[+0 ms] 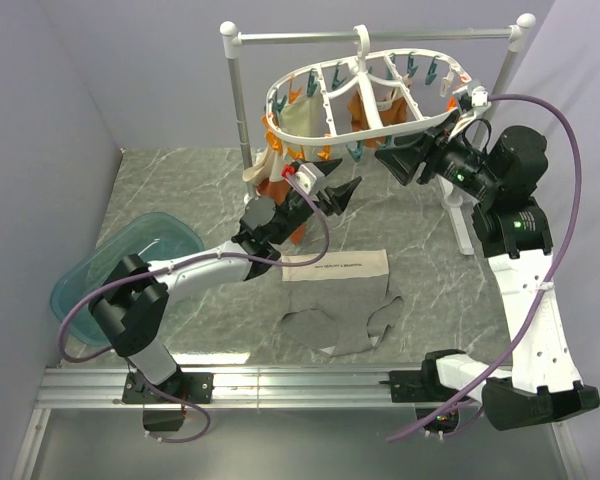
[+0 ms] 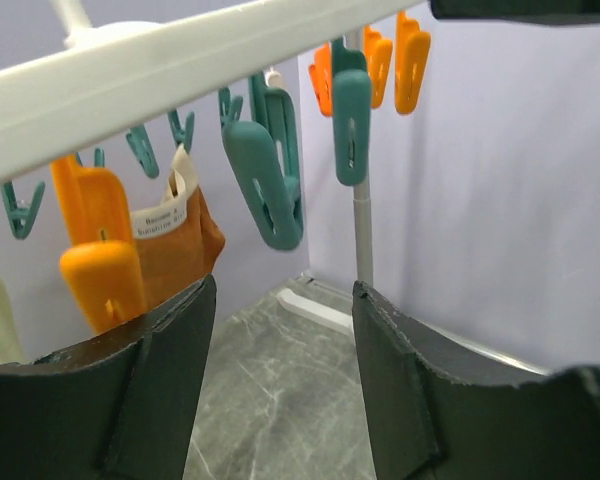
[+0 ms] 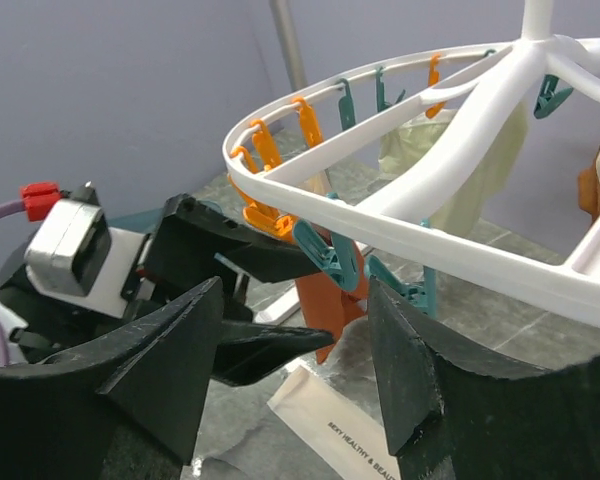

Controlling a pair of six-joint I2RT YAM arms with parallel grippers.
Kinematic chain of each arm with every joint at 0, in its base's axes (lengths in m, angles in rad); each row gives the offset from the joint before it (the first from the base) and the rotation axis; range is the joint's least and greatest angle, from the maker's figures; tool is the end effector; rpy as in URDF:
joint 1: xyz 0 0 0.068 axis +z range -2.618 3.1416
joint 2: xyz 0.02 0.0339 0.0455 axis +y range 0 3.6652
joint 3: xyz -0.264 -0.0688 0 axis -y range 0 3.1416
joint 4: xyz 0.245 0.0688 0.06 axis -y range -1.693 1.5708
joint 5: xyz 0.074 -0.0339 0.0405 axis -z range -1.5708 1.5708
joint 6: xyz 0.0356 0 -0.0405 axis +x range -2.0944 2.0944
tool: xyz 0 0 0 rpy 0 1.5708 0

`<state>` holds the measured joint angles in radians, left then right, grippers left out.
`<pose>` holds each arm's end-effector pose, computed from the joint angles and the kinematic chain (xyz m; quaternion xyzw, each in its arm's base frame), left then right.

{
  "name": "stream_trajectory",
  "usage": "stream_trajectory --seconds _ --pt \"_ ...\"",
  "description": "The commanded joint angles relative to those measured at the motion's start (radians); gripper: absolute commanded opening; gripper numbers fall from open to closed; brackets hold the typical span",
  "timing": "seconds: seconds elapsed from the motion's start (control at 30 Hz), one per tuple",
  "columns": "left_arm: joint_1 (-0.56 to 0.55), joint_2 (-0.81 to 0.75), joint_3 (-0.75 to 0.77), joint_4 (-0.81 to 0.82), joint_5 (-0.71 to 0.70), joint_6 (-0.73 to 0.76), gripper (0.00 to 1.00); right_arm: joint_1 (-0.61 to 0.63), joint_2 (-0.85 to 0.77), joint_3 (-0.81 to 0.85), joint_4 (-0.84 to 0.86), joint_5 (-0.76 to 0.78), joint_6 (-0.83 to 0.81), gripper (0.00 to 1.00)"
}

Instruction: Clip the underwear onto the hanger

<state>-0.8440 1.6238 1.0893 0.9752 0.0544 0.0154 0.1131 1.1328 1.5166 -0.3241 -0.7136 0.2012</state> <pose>0.2474 -0.2811 0.3507 0.2439 0.4770 -0.3532 0.7670 0.2095 0.0472 0.5060 -0.2257 0.6531 0.3433 0.6362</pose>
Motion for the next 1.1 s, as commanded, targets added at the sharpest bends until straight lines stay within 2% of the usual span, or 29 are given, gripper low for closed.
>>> stream_trajectory --seconds 0.0,0.53,0.67,0.77,0.8,0.83,1.07 --pt "-0.001 0.016 0.073 0.100 -0.031 0.008 0.62 -0.004 -0.036 -0.019 0.045 -0.040 0.024 0.66" --pt "-0.018 0.151 0.225 0.155 -0.016 -0.008 0.61 -0.006 -0.114 -0.119 0.114 0.002 0.072 0.57" --pt "-0.021 0.171 0.245 0.164 -0.016 -0.008 0.57 -0.006 -0.123 -0.142 0.128 0.003 0.070 0.54" --pt "-0.023 0.163 0.247 0.168 -0.014 0.001 0.44 -0.006 -0.127 -0.164 0.155 0.013 0.072 0.53" --pt "-0.024 0.159 0.245 0.166 -0.010 0.011 0.33 -0.006 -0.130 -0.185 0.167 0.016 0.073 0.53" --pt "-0.024 0.153 0.238 0.163 -0.007 0.014 0.30 -0.006 -0.130 -0.196 0.180 0.016 0.076 0.53" --pt "-0.035 0.104 0.195 0.126 -0.004 0.052 0.18 0.008 -0.133 -0.292 0.416 -0.023 0.124 0.56"
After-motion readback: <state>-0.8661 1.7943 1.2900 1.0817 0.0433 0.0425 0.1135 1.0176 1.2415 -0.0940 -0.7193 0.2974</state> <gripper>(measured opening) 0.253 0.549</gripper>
